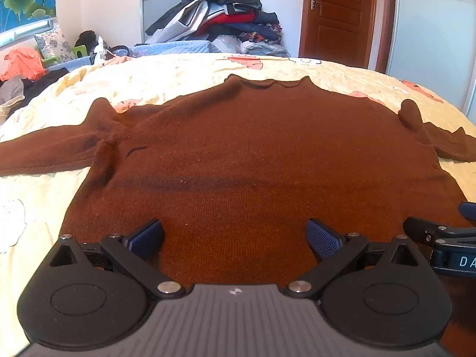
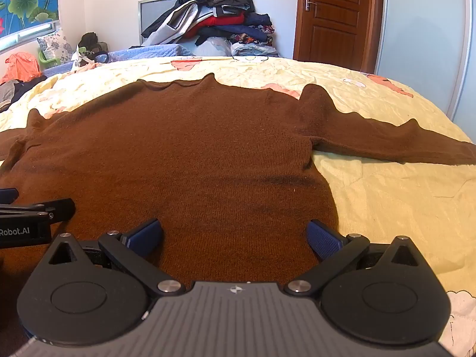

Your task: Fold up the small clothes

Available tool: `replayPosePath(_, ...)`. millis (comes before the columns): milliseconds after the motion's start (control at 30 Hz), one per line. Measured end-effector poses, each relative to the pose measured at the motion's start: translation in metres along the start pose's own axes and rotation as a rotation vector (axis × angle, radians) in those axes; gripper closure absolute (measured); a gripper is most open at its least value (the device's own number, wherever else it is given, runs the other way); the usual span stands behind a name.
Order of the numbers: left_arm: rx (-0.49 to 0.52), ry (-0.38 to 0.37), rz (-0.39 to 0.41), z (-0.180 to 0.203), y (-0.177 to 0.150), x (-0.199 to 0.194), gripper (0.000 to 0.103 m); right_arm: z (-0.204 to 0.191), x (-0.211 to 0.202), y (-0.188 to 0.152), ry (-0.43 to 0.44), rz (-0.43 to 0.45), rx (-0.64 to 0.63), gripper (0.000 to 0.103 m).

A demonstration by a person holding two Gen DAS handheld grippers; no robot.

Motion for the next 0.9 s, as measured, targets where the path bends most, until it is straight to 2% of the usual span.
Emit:
replayPosePath(333,-0.008,-0.016,0.001,-0.0017,-0.001,-0.0013,0.0,-0.0005,0.0,-0.0009,-0.001,0.001,0.0,0.0)
replayPosePath(900,-0.006,-0.002,0.0,-0.0002,0.0,-0.0002,0.0,-0.0008,0.0002,-0.0019,-0.002,0.004,0.0,0.0)
Point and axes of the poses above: each gripper's, at about its wrist camera, not at the fingertips, and x roughly the way its jaws point, z to its right, y to its top, the point moved 4 cm from there along x, roughly the way its jaws point, and after that the axes turned 13 degrees about z, right-handed, at the moved point
